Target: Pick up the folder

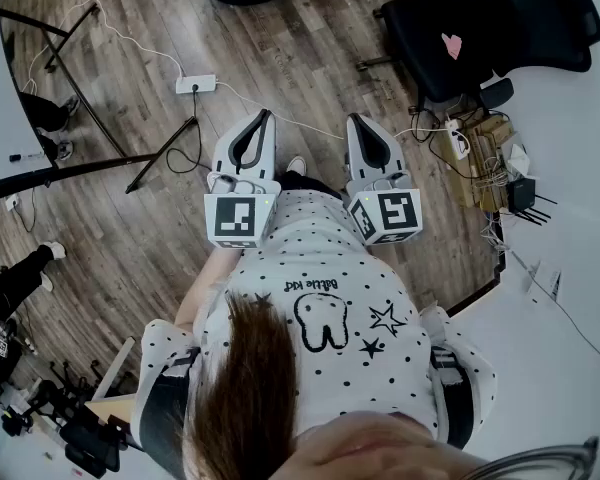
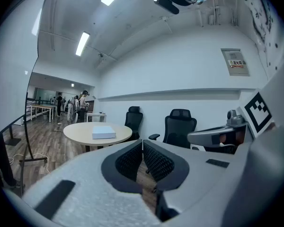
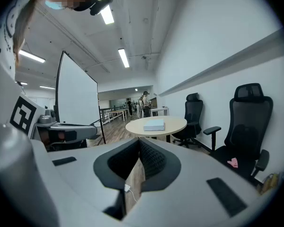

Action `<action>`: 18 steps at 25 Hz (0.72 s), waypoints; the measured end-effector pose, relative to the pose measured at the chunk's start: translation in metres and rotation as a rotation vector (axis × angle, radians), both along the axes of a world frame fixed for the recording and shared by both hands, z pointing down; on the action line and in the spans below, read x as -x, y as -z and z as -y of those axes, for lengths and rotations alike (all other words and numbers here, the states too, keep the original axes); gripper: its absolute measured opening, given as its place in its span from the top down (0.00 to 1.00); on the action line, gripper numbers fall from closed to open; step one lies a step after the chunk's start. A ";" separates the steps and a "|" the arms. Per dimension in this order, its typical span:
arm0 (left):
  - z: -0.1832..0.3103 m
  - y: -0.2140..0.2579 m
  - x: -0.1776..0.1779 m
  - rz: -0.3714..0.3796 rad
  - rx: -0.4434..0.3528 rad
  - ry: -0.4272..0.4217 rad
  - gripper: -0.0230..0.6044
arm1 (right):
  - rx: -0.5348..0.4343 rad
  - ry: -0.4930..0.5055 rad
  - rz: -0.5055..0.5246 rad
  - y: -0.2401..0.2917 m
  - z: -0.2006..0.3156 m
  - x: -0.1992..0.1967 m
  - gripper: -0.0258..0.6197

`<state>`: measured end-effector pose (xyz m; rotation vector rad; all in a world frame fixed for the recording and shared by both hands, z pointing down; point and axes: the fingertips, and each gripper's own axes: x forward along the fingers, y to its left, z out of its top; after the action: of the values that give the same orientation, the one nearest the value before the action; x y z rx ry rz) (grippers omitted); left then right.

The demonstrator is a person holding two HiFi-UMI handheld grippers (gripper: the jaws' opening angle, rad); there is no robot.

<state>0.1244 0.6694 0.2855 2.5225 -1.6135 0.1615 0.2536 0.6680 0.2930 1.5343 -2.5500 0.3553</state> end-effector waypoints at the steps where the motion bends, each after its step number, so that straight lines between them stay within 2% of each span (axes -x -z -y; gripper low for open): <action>1: -0.001 0.000 -0.001 0.000 -0.001 0.002 0.93 | -0.001 0.002 -0.001 0.000 -0.001 -0.001 0.95; 13: -0.011 0.002 -0.005 0.023 -0.025 -0.001 0.93 | -0.012 0.021 0.002 -0.001 -0.010 -0.009 0.95; 18: -0.013 0.001 -0.017 0.022 -0.012 -0.033 0.93 | -0.013 0.026 0.005 -0.002 -0.012 -0.018 0.95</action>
<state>0.1416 0.6827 0.2840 2.5657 -1.5864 0.1848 0.2719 0.6796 0.2950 1.5048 -2.5790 0.3404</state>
